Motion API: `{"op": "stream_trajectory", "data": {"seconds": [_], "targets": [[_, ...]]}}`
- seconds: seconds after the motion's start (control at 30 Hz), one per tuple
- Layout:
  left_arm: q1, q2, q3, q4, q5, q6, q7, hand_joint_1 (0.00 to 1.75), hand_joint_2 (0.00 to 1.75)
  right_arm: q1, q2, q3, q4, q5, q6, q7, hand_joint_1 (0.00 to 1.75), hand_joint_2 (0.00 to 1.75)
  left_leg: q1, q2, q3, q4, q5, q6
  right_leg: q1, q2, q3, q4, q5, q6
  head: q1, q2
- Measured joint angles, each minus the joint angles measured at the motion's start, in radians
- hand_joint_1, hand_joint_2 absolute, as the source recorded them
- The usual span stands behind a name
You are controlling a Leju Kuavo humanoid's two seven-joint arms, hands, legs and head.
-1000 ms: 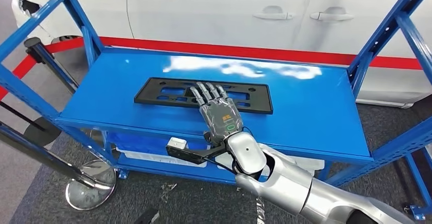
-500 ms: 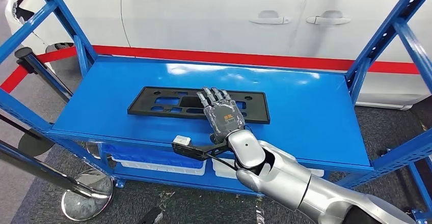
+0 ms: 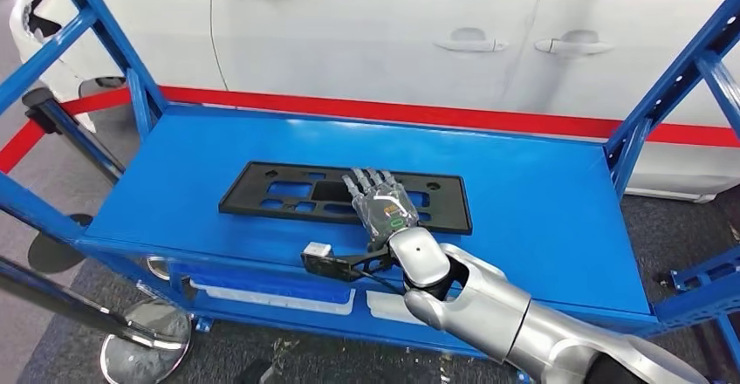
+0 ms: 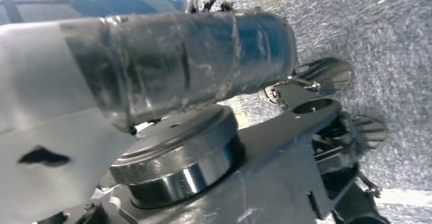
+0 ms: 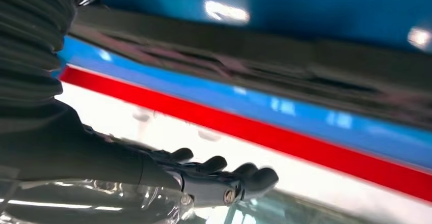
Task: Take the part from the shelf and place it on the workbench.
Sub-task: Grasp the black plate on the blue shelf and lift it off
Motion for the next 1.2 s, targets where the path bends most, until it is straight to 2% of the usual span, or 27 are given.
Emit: {"op": "stream_trajectory", "data": {"seconds": [0.07, 0.13, 0.17, 0.23, 0.27, 0.3, 0.33, 0.37, 0.4, 0.43, 0.47, 0.53, 0.6, 0.63, 0.67, 0.7, 0.73, 0.77, 0.8, 0.83, 0.9, 0.93, 0.97, 1.0, 1.1, 1.17, 1.2], "targets": [[0.0, 0.0, 0.0, 0.0, 0.002, -0.005, -0.001, 0.0, 0.0, 0.0, 0.005, 0.003, 0.009, -0.009, 0.012, -0.001, 0.0, 1.75, 0.001, 0.001, 0.004, -0.002, -0.006, -0.011, -0.002, 0.003, 0.006, -0.01, -0.002, -0.009, -0.001, 0.0], [0.0, 0.0, 0.0, 0.0, 0.003, -0.009, -0.002, 0.0, 0.0, -0.001, 0.011, 0.007, 0.019, -0.019, 0.027, -0.003, 0.0, 1.75, 0.002, 0.003, -0.013, 0.04, -0.031, -0.022, -0.008, 0.003, 0.019, -0.02, -0.004, -0.018, -0.006, 0.0], [0.0, 0.0, 0.0, 0.0, 0.003, -0.01, -0.002, 0.0, 0.0, -0.001, 0.015, 0.009, 0.025, -0.023, 0.033, -0.005, 0.0, 1.75, 0.004, 0.004, -0.039, 0.09, -0.052, -0.028, -0.01, 0.002, 0.025, -0.023, -0.006, -0.022, -0.008, 0.0], [0.0, -0.002, 0.0, 0.0, 0.003, -0.011, -0.003, 0.0, 0.0, 0.001, 0.019, 0.013, 0.039, -0.031, 0.041, -0.011, 0.0, 1.75, 0.007, 0.004, -0.117, 0.217, -0.089, -0.037, -0.009, 0.001, 0.033, -0.025, -0.013, -0.027, -0.012, 0.0], [0.001, -0.002, 0.0, 0.0, 0.003, -0.011, -0.002, 0.0, 0.0, 0.002, 0.02, 0.015, 0.046, -0.033, 0.042, -0.013, 0.0, 1.75, 0.008, 0.004, -0.149, 0.257, -0.089, -0.039, -0.008, 0.001, 0.036, -0.024, -0.017, -0.027, -0.012, 0.0], [0.003, -0.002, 0.0, 0.0, 0.004, -0.011, -0.001, 0.0, 0.0, 0.004, 0.021, 0.017, 0.053, -0.036, 0.042, -0.014, 0.0, 1.75, 0.008, 0.004, -0.164, 0.262, -0.069, -0.04, -0.008, 0.002, 0.041, -0.024, -0.021, -0.027, -0.013, 0.0], [0.004, -0.002, 0.0, 0.0, 0.004, -0.011, 0.0, 0.0, 0.0, 0.004, 0.023, 0.019, 0.06, -0.039, 0.042, -0.014, 0.0, 1.75, 0.008, 0.004, -0.159, 0.228, -0.032, -0.038, -0.008, 0.003, 0.047, -0.023, -0.026, -0.027, -0.013, 0.0], [0.004, -0.001, 0.0, 0.001, 0.004, -0.01, 0.001, 0.0, 0.0, 0.004, 0.025, 0.02, 0.067, -0.042, 0.041, -0.014, 0.0, 1.75, 0.008, 0.004, -0.138, 0.165, 0.014, -0.034, -0.008, 0.004, 0.055, -0.022, -0.031, -0.025, -0.013, 0.0], [0.004, -0.001, 0.0, 0.001, 0.005, -0.009, 0.001, 0.0, 0.0, 0.003, 0.027, 0.021, 0.074, -0.045, 0.042, -0.013, 0.0, 1.75, 0.006, 0.004, -0.112, 0.102, 0.048, -0.03, -0.007, 0.005, 0.062, -0.023, -0.036, -0.022, -0.012, 0.0], [0.003, -0.001, 0.0, 0.001, 0.007, -0.008, 0.001, 0.0, 0.0, 0.002, 0.029, 0.022, 0.081, -0.048, 0.044, -0.012, 0.0, 1.75, 0.003, 0.003, -0.087, 0.046, 0.069, -0.024, -0.005, 0.006, 0.066, -0.023, -0.04, -0.019, -0.013, 0.0], [0.001, -0.001, 0.0, 0.001, 0.008, -0.007, 0.0, 0.0, 0.0, 0.001, 0.031, 0.022, 0.086, -0.051, 0.047, -0.011, 0.0, 1.75, 0.001, 0.003, -0.072, 0.013, 0.076, -0.018, -0.003, 0.007, 0.068, -0.023, -0.043, -0.014, -0.012, 0.0], [-0.001, -0.001, 0.0, 0.001, 0.01, -0.006, -0.006, 0.0, 0.0, 0.0, 0.035, 0.024, 0.096, -0.057, 0.061, -0.008, 0.0, 1.75, -0.003, 0.002, -0.063, -0.006, 0.068, -0.007, -0.001, 0.007, 0.067, -0.027, -0.045, -0.006, -0.012, 0.0], [0.001, -0.002, 0.0, 0.001, 0.011, -0.004, -0.012, 0.0, 0.0, 0.0, 0.036, 0.026, 0.105, -0.064, 0.082, -0.002, 0.0, 1.75, 0.003, 0.003, -0.058, -0.014, 0.069, 0.002, 0.0, 0.005, 0.063, -0.019, -0.055, 0.004, -0.011, 0.0], [0.003, -0.003, 0.0, 0.001, 0.011, -0.004, -0.015, 0.0, 0.0, 0.0, 0.036, 0.026, 0.109, -0.068, 0.091, 0.001, 0.0, 1.75, 0.006, 0.004, -0.054, -0.019, 0.07, 0.008, 0.001, 0.003, 0.052, 0.007, -0.072, 0.009, -0.01, 0.0], [0.003, -0.003, 0.0, 0.001, 0.011, -0.003, -0.019, 0.0, 0.0, 0.0, 0.037, 0.026, 0.113, -0.071, 0.1, 0.003, 0.01, 1.75, 0.008, 0.004, -0.051, -0.023, 0.07, 0.014, 0.001, 0.002, 0.028, 0.056, -0.097, 0.012, -0.009, 0.0], [0.002, -0.004, 0.0, 0.001, 0.011, -0.002, -0.022, 0.0, 0.0, -0.001, 0.037, 0.027, 0.118, -0.074, 0.107, 0.004, 0.11, 1.75, 0.006, 0.004, -0.05, -0.023, 0.069, 0.018, 0.001, 0.001, -0.005, 0.122, -0.126, 0.014, -0.009, 0.0], [0.001, -0.004, 0.0, 0.001, 0.011, -0.002, -0.024, 0.0, 0.0, -0.001, 0.037, 0.027, 0.121, -0.077, 0.115, 0.004, 0.49, 1.75, 0.006, 0.005, -0.049, -0.022, 0.067, 0.021, 0.0, 0.0, -0.043, 0.193, -0.153, 0.015, -0.009, 0.0], [0.001, -0.003, 0.0, 0.001, 0.011, -0.001, -0.026, 0.0, 0.0, 0.0, 0.038, 0.027, 0.124, -0.08, 0.124, 0.004, 0.87, 1.75, 0.005, 0.005, -0.049, -0.02, 0.065, 0.022, 0.0, 0.0, -0.077, 0.249, -0.166, 0.016, -0.009, 0.0], [0.001, -0.004, 0.0, 0.002, 0.011, -0.001, -0.027, 0.0, 0.0, 0.0, 0.038, 0.027, 0.128, -0.084, 0.133, 0.003, 1.26, 1.75, 0.005, 0.005, -0.047, -0.019, 0.063, 0.023, 0.0, 0.0, -0.095, 0.27, -0.16, 0.015, -0.009, 0.0], [0.002, -0.004, 0.0, 0.002, 0.011, -0.001, -0.027, 0.0, 0.0, 0.0, 0.039, 0.028, 0.13, -0.088, 0.143, 0.003, 1.57, 1.75, 0.005, 0.004, -0.044, -0.017, 0.06, 0.022, 0.0, 0.0, -0.092, 0.25, -0.134, 0.014, -0.009, 0.0], [0.003, -0.006, 0.0, 0.002, 0.011, -0.003, -0.029, 0.0, 0.0, -0.001, 0.042, 0.029, 0.135, -0.095, 0.156, 0.003, 1.65, 1.75, 0.005, 0.003, -0.038, -0.013, 0.053, 0.018, 0.0, -0.001, -0.037, 0.118, -0.057, 0.008, -0.009, 0.0], [0.003, -0.006, 0.0, 0.002, 0.011, -0.005, -0.031, 0.0, 0.0, -0.001, 0.044, 0.03, 0.137, -0.097, 0.158, 0.003, 1.68, 1.75, 0.002, 0.001, -0.037, -0.009, 0.049, 0.014, 0.0, -0.002, -0.006, 0.053, -0.031, 0.004, -0.009, 0.0], [0.002, -0.007, 0.0, 0.002, 0.011, -0.007, -0.034, 0.0, 0.0, -0.002, 0.046, 0.031, 0.14, -0.098, 0.158, 0.003, 1.68, 1.75, 0.001, 0.001, -0.037, -0.006, 0.046, 0.009, 0.001, -0.002, 0.014, 0.01, -0.017, 0.0, -0.01, 0.0], [0.002, -0.007, 0.0, 0.002, 0.011, -0.009, -0.039, 0.0, 0.0, -0.002, 0.048, 0.033, 0.142, -0.099, 0.157, 0.002, 1.67, 1.75, -0.001, 0.0, -0.038, -0.004, 0.044, 0.003, 0.002, -0.002, 0.023, -0.01, -0.015, -0.004, -0.01, 0.0], [0.002, -0.006, 0.0, 0.002, 0.011, -0.008, -0.055, 0.0, 0.0, -0.002, 0.053, 0.036, 0.147, -0.103, 0.15, 0.002, 1.7, 1.75, -0.001, 0.0, -0.037, -0.005, 0.041, -0.012, 0.0, -0.001, 0.026, -0.018, -0.012, -0.018, -0.011, 0.0], [0.002, -0.005, 0.0, 0.002, 0.011, -0.003, -0.065, 0.0, 0.0, -0.002, 0.055, 0.037, 0.15, -0.106, 0.145, 0.004, 1.71, 1.75, 0.0, 0.002, -0.058, 0.044, 0.006, -0.023, -0.006, -0.003, 0.029, -0.024, -0.007, -0.026, -0.015, 0.0], [0.002, -0.006, 0.0, 0.002, 0.011, -0.002, -0.07, 0.0, 0.0, -0.002, 0.055, 0.037, 0.151, -0.107, 0.14, 0.004, 1.7, 1.75, 0.002, 0.003, -0.084, 0.1, -0.025, -0.029, -0.007, -0.004, 0.03, -0.025, -0.006, -0.028, -0.018, 0.0]]}}
